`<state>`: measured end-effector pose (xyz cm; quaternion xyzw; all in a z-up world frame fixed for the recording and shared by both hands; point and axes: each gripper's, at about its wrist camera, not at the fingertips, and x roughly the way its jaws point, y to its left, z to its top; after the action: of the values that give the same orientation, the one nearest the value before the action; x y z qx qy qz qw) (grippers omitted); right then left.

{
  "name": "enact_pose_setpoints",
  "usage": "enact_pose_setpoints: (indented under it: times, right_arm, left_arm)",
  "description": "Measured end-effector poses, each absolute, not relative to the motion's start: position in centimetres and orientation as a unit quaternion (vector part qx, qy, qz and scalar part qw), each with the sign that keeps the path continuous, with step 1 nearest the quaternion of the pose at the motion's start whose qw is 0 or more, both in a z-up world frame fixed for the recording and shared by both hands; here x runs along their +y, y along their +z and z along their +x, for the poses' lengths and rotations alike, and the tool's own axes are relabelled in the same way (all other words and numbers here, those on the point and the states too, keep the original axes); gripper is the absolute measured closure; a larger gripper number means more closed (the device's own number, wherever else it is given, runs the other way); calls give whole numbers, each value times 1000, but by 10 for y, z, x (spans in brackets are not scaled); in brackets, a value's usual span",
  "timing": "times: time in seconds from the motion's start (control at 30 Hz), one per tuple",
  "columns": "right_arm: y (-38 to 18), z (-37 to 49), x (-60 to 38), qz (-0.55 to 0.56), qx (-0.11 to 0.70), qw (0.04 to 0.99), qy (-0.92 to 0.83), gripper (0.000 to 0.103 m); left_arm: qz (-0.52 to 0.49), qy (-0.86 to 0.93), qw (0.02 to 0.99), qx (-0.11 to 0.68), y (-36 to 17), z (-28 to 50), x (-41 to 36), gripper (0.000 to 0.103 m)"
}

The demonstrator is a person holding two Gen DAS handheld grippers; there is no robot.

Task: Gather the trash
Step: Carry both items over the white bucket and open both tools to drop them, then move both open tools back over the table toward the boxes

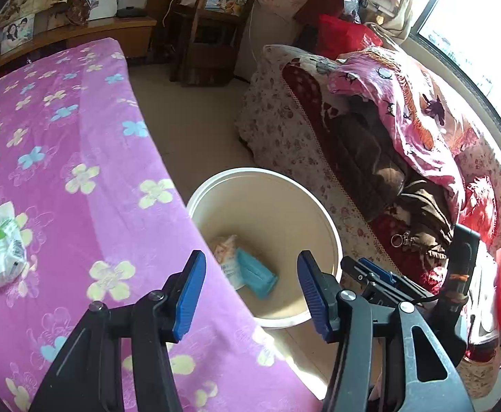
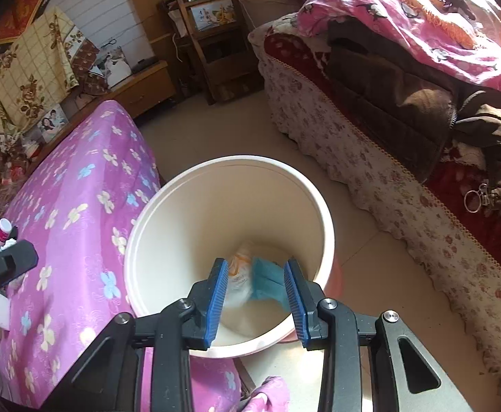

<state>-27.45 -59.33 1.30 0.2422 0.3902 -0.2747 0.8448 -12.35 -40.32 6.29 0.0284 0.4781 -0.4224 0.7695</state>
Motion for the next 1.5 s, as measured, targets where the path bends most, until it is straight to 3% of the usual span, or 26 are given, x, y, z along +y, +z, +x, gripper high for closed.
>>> enact_pose_setpoints:
  times: [0.03,0.1,0.93,1.5]
  right_arm:
    - [14,-274,-592,243,389,846,-273,48]
    - [14,-272,-589,247,386,849,-264,37]
    - [56,-243,-491,203,377,883,-190,37]
    - [61,-203,-397,183,396,895,-89,37]
  left_arm:
    - [29,-421,771,477,63,-124,-402,47]
    - [30,-417,775,474,64,-125,-397,47]
    - [28,-336,842,421,88,-126,-294,33]
    - [-4,-246,869,428,93,-115,-169,32]
